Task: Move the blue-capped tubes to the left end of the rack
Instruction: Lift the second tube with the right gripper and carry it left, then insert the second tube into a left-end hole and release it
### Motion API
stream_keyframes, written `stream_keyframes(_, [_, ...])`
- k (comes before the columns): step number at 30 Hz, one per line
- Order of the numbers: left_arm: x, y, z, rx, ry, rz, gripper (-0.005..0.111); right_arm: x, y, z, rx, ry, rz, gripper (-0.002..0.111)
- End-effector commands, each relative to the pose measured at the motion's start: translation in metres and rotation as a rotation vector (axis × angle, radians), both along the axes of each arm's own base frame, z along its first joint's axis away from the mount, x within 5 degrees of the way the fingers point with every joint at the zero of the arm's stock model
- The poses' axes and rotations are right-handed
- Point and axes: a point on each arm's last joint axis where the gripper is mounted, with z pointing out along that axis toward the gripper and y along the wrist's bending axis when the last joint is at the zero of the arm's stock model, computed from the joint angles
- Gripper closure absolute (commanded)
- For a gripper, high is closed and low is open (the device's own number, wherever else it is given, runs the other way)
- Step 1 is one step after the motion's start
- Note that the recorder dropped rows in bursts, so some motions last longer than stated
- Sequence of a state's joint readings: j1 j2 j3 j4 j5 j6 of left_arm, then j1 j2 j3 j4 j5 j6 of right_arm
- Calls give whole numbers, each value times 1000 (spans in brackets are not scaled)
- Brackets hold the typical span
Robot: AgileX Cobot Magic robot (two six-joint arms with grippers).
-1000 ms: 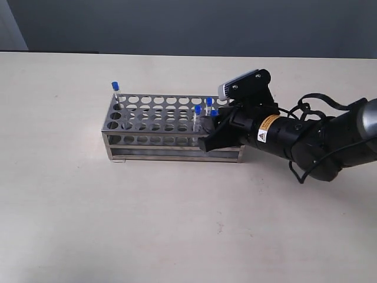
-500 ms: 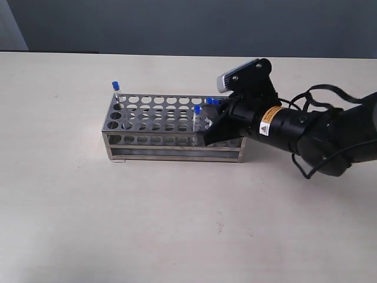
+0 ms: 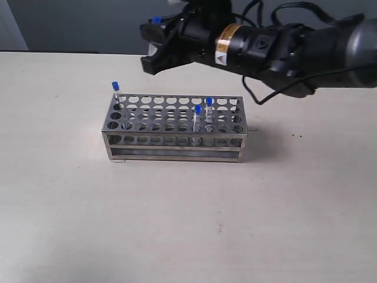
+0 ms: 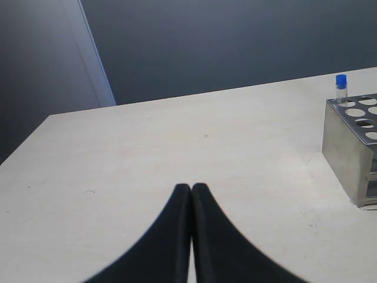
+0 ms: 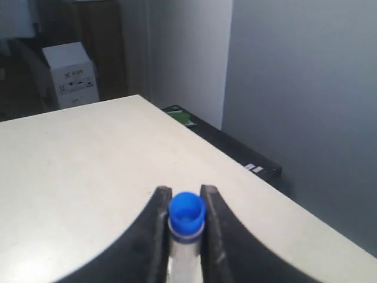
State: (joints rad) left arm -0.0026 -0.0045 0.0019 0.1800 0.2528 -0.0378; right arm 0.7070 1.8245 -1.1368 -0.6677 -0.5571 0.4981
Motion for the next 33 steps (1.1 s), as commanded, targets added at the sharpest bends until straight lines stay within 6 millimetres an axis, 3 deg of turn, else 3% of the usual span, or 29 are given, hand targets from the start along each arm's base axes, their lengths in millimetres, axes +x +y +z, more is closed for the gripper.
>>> stream_keyframes(1, [0,-1,2,-6,-11,-9,106,0,36,-20,-38,18,62,108])
stream_keyframes(9, [0,-1,2,-6,-11,-9,106,4,70,-45,-86,32,97,108])
stream_keyframes(25, [0,-1,2,-6,-11,-9,106,13,77,-69,-136,64,76,108])
stream_keyframes(33, [0,-1,2,-6,-11,-9,106,15,80,-101,-175,113,81,108])
